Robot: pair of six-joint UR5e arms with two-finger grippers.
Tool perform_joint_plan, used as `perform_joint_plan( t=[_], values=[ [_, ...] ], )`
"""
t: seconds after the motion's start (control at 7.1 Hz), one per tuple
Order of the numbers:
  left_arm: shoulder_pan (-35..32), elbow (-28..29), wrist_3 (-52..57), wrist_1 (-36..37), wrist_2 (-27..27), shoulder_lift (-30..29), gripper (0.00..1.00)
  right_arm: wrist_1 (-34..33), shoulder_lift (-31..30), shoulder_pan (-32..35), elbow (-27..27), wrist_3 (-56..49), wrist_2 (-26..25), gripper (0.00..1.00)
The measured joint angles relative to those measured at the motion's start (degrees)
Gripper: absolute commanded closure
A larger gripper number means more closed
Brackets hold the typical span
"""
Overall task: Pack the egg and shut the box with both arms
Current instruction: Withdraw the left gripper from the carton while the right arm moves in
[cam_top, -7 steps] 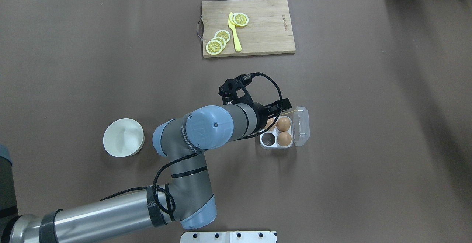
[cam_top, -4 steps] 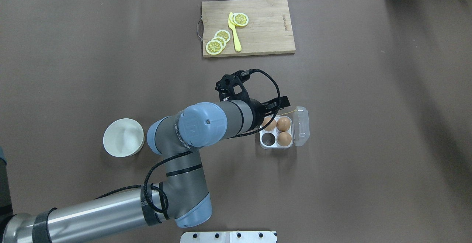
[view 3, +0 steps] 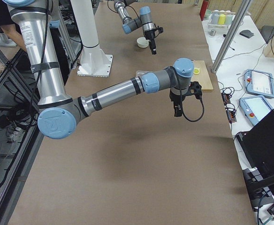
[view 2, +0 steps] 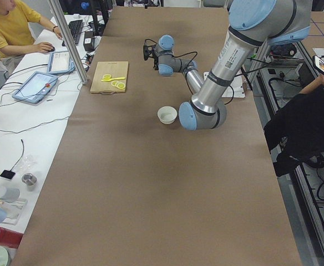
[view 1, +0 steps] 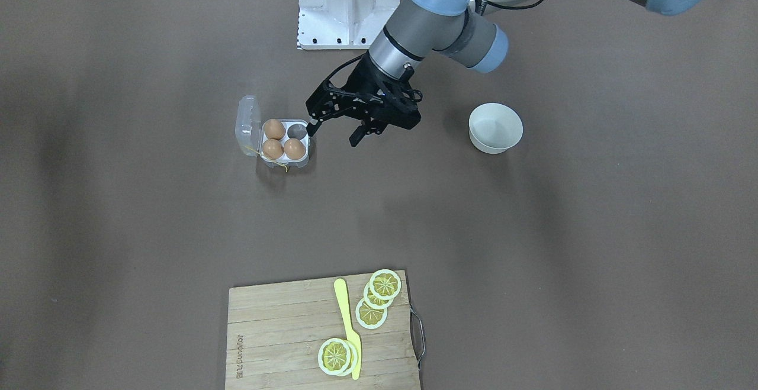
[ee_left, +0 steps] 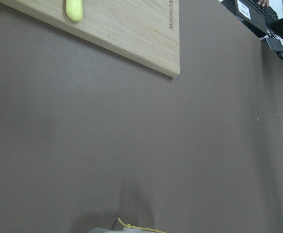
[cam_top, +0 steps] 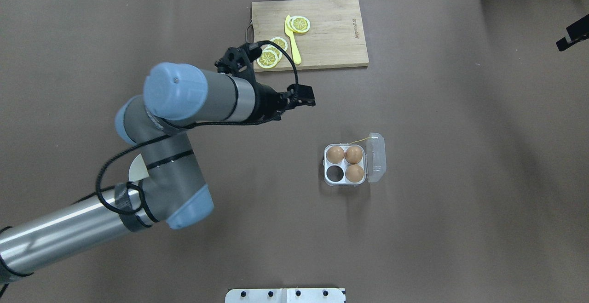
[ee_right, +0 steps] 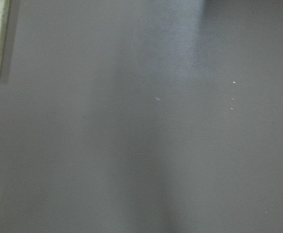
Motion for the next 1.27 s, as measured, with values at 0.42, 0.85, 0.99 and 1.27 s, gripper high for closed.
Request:
perform_joint_plan(
  t=[0.42,0.85,0.99,1.27],
  values=[
    [-15.4,-6.8,9.7,2.9,-15.5,8.7,0.03,0.2,-0.1,-8.5,6.5,-0.7,0.6,0.30],
    [-28.4,-9.3,29.0,4.9,-24.8,18.4,0.03,0.1,0.9,-19.5,7.2,-3.0,-1.6,0.41],
    [-31.7,-9.5,35.6,4.9,-26.8,21.2,0.03,0.1,1.4,-22.8,7.2,-3.2,-2.9,0.42],
    [-35.3,-9.4,43.3,5.0,-28.6,24.2,0.03,-0.4,3.4,-29.1,7.0,-3.3,-5.3,0.42]
  ],
)
